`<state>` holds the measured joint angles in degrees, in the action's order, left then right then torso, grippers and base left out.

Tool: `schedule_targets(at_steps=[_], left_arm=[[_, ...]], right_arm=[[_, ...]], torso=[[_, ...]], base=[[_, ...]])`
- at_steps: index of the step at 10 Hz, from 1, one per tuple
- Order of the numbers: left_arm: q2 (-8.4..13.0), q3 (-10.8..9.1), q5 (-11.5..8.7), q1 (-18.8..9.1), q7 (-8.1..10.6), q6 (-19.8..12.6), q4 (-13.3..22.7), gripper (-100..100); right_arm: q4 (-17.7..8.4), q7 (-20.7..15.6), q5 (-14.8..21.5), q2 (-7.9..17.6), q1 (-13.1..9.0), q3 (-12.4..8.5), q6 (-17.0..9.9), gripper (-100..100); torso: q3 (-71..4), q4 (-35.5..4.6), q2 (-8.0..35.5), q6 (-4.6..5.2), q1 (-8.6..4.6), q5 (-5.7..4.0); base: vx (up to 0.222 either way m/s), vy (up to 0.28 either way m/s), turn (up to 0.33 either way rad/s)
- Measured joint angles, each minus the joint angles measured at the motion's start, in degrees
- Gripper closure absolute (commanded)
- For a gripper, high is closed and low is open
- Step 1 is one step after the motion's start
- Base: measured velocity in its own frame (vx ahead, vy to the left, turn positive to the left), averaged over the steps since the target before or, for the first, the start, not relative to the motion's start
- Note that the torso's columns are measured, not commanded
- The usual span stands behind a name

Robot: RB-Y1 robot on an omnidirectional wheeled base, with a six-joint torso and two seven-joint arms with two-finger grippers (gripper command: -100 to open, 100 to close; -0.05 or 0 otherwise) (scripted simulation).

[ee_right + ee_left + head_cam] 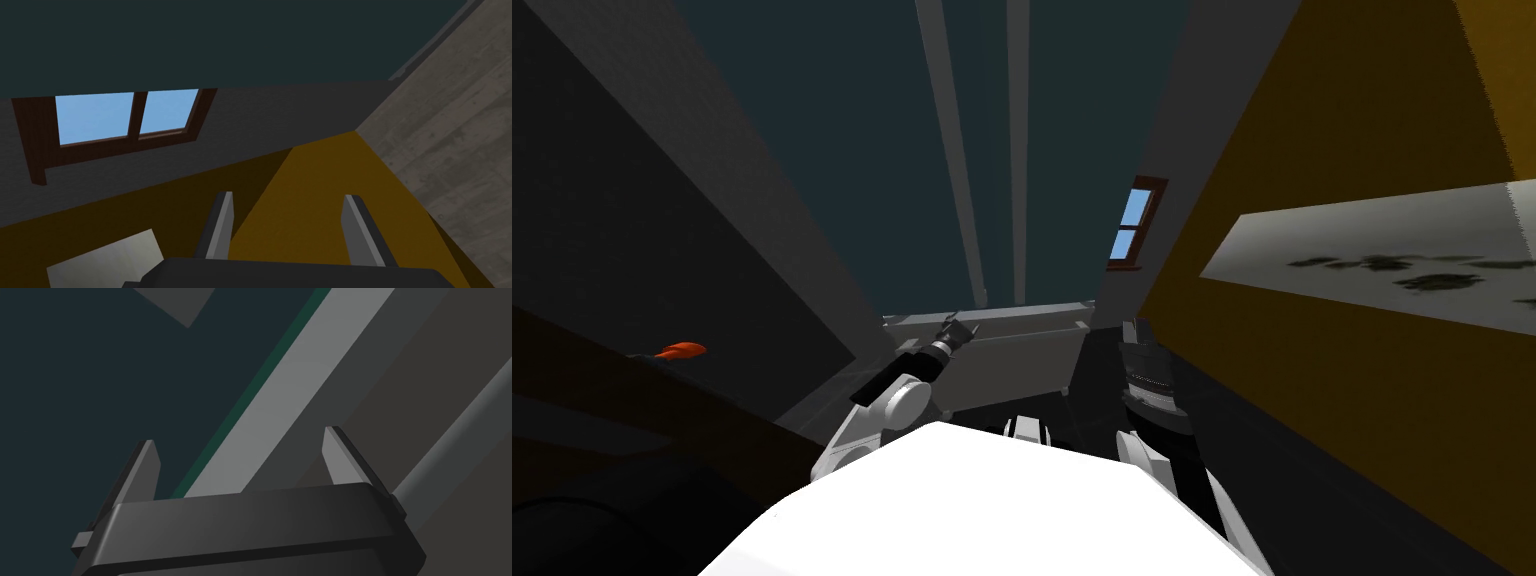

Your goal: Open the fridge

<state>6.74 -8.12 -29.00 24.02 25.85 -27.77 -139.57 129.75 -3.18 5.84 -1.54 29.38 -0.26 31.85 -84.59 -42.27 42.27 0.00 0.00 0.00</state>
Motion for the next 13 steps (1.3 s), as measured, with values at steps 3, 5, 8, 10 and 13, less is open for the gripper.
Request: schedule_targets(at_steps=[3, 5, 8, 10, 13], left_arm=[[-0.93, -0.59, -1.95, -0.05, 1.33, -3.72, -2.90, -100], [-1.19, -1.41, -3.58, 0.16, 2.16, -5.49, -5.74, -100], [-2.45, -1.65, -4.51, -0.01, 2.56, -6.53, -9.35, -100], [-1.99, -2.55, -4.98, -0.58, 3.05, -7.30, -9.79, -100], [-1.06, -2.64, -6.09, -1.10, 2.99, -6.88, -9.85, 100]], right_arm=[[0.00, 0.00, 0.00, 0.00, 0.00, 0.00, 0.00, 0], [0.00, 0.00, 0.00, 0.00, -0.01, 0.00, 0.00, 0], [0.00, 0.00, 0.00, 0.01, -0.02, 0.00, 0.00, 0], [0.00, 0.00, 0.00, 0.01, -0.01, 0.00, 0.00, 0], [-0.01, 0.00, 0.00, 0.02, -0.04, -0.02, -0.01, 0]], torso=[[0.05, -0.03, 0.07, 0.00, 0.02, 0.01], [0.08, -0.04, 0.11, 0.00, 0.02, 0.01], [0.07, -0.03, 0.10, 0.00, 0.07, 0.02], [-0.06, 0.02, -0.13, -0.01, -0.04, 0.00], [0.28, 0.11, 0.35, 0.38, -0.08, 0.06]], base=[[0.110, -0.061, 0.062], [0.064, -0.047, 0.033], [0.026, -0.019, 0.010], [0.057, -0.028, 0.029], [-0.097, 0.102, -0.080]])
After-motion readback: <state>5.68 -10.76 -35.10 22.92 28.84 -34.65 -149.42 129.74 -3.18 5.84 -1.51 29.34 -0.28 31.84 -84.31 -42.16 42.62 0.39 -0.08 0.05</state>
